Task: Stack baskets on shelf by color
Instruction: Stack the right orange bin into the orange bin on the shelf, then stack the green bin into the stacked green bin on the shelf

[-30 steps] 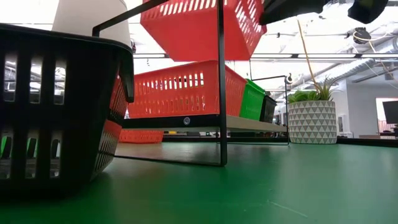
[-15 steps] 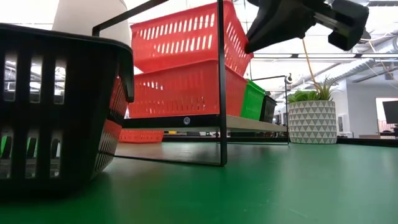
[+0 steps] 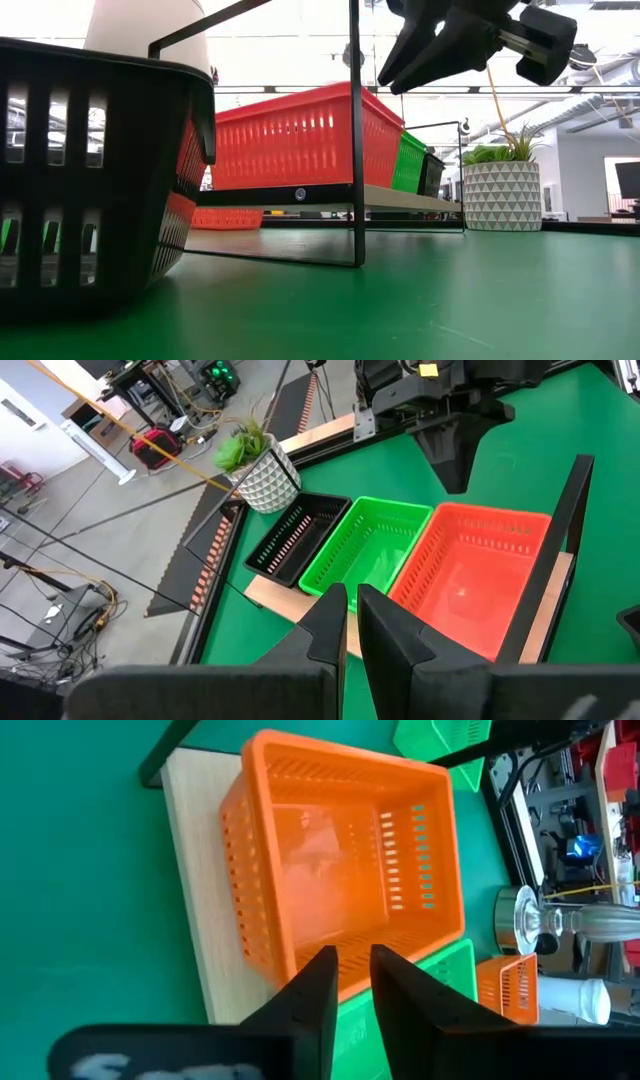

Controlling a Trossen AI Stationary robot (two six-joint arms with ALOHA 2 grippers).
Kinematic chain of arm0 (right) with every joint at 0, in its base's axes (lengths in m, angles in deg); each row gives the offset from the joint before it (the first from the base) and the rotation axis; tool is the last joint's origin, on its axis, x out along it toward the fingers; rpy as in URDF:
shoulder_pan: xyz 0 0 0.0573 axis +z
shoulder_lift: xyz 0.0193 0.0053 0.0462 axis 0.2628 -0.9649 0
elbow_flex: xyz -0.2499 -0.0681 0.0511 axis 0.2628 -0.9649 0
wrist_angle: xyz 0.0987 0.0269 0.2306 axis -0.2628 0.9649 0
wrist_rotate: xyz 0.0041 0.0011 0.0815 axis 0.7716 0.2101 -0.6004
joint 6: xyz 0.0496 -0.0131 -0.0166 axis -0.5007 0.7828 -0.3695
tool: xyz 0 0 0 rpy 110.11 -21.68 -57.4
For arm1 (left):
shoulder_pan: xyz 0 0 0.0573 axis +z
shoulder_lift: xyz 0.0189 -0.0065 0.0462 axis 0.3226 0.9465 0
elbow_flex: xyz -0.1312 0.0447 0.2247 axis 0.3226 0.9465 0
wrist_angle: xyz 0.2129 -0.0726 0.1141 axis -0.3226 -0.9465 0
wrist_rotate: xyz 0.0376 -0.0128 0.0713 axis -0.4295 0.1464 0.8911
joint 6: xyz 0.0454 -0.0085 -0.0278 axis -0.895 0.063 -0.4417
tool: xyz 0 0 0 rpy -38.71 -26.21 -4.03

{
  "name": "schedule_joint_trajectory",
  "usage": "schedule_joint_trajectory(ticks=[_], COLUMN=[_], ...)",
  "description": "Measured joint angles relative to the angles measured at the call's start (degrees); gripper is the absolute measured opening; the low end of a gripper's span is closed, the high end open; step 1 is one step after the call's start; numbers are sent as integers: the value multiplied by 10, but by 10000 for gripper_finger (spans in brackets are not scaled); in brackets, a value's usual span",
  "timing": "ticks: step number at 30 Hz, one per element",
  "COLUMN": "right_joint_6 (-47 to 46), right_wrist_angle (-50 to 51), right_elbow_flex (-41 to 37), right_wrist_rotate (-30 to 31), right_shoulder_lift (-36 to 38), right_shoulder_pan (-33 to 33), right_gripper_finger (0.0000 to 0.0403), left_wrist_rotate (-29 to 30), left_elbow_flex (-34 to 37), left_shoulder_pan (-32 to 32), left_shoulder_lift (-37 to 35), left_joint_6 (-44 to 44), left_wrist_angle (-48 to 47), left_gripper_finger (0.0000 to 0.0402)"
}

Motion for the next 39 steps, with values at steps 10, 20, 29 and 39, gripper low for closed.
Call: schedule_joint_trajectory(ticks=[10, 20, 29, 39], right_joint_6=[-40, -299, -316, -419], right_wrist_angle=[-34, -22, 31, 104], right_elbow_flex=[0, 0, 0, 0], right_wrist_rotate=[0, 1, 4, 4], right_shoulder_lift=[6, 15, 50, 125], right_shoulder_pan=[1, 28, 61, 72], right_gripper_finger=[77, 66, 63, 63], left_wrist_rotate=[0, -27, -40, -124], left_elbow_flex=[0, 2, 2, 3], left_shoulder_pan=[0, 0, -6, -73], left_shoulder_lift=[0, 4, 47, 157], left_joint_6=[2, 31, 115, 354], left_wrist_angle=[-1, -2, -12, -181], left_gripper_finger=[31, 31, 79, 174])
